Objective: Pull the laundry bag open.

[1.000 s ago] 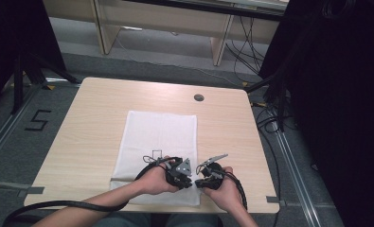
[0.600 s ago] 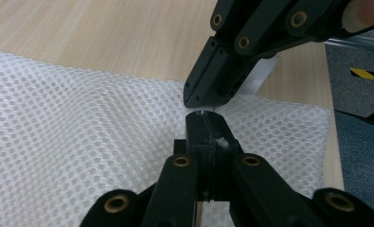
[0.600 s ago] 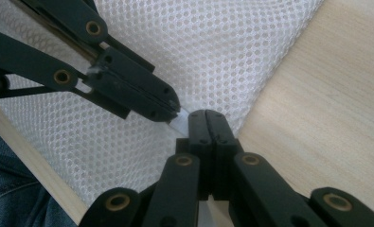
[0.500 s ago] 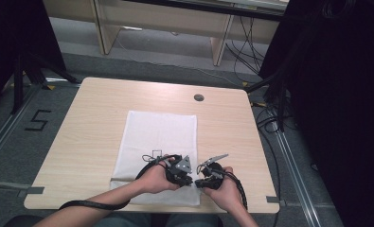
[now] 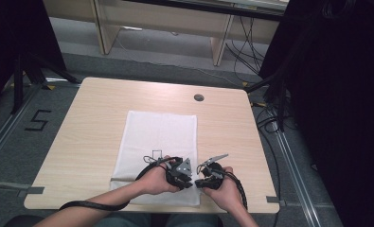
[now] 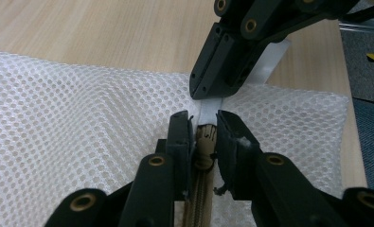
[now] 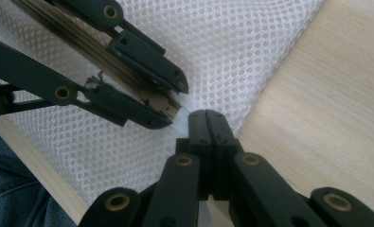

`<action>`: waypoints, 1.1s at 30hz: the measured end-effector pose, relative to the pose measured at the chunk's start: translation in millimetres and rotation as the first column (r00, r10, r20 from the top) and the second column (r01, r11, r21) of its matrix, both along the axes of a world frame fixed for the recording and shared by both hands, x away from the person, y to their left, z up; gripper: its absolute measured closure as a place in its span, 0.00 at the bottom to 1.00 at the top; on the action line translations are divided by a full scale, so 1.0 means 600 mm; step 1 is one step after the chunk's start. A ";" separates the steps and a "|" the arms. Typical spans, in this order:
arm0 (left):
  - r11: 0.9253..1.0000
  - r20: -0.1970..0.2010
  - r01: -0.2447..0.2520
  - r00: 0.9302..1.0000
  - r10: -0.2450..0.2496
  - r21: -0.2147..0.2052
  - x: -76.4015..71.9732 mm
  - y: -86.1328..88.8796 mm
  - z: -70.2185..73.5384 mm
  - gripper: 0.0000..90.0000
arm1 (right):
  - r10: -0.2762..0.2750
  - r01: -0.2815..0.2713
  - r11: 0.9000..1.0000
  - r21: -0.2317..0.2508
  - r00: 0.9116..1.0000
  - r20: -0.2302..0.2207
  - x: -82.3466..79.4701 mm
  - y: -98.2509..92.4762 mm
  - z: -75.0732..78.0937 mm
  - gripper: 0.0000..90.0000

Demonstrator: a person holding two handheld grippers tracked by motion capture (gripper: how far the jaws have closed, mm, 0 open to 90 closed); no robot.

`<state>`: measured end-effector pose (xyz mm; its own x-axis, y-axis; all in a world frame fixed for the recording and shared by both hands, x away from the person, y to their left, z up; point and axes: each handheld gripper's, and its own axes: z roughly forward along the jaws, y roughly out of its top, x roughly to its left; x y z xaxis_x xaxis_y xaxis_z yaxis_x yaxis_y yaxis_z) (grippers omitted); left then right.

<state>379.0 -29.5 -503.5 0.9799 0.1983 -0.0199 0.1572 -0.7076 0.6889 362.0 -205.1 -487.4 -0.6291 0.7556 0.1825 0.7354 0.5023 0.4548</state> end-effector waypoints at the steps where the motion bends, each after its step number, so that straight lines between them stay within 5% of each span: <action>1: 1.000 0.003 0.000 1.000 0.000 -0.005 0.000 0.001 -0.001 0.84 | -0.016 0.016 1.000 0.000 1.000 -0.010 -0.002 0.001 0.001 1.00; 5: 1.000 0.004 -0.003 1.000 0.003 -0.017 0.000 0.003 -0.004 0.87 | -0.026 0.026 1.000 -0.002 0.999 -0.018 -0.003 0.002 0.002 1.00; 9: 1.000 0.041 0.015 0.999 -0.015 0.017 -0.003 0.000 0.001 0.90 | -0.031 0.031 1.000 0.000 0.999 -0.021 -0.004 0.004 0.001 1.00; 15: 1.000 -0.010 -0.002 1.000 0.002 -0.012 -0.002 -0.001 0.005 0.91 | -0.031 0.031 1.000 0.003 0.999 -0.020 -0.004 0.003 0.001 1.00; 23: 1.000 -0.008 -0.003 1.000 0.002 -0.020 -0.002 -0.001 0.009 0.92 | -0.030 0.030 1.000 0.002 0.999 -0.018 -0.003 0.003 0.000 1.00; 30: 1.000 -0.013 -0.003 1.000 0.003 -0.007 -0.003 -0.001 0.011 0.92 | -0.032 0.031 0.998 -0.048 0.999 -0.022 -0.006 0.012 0.005 1.00; 33: 1.000 -0.012 -0.003 1.000 0.003 -0.004 -0.004 0.000 0.011 0.92 | 0.002 -0.002 0.998 -0.060 1.000 0.007 -0.005 0.014 0.004 1.00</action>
<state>376.8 -29.6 -496.7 0.9790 0.2013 -0.0327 0.1679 -0.7045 0.6895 358.7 -196.5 -484.8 -0.6316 0.7639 0.1324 0.7312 0.5301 0.4293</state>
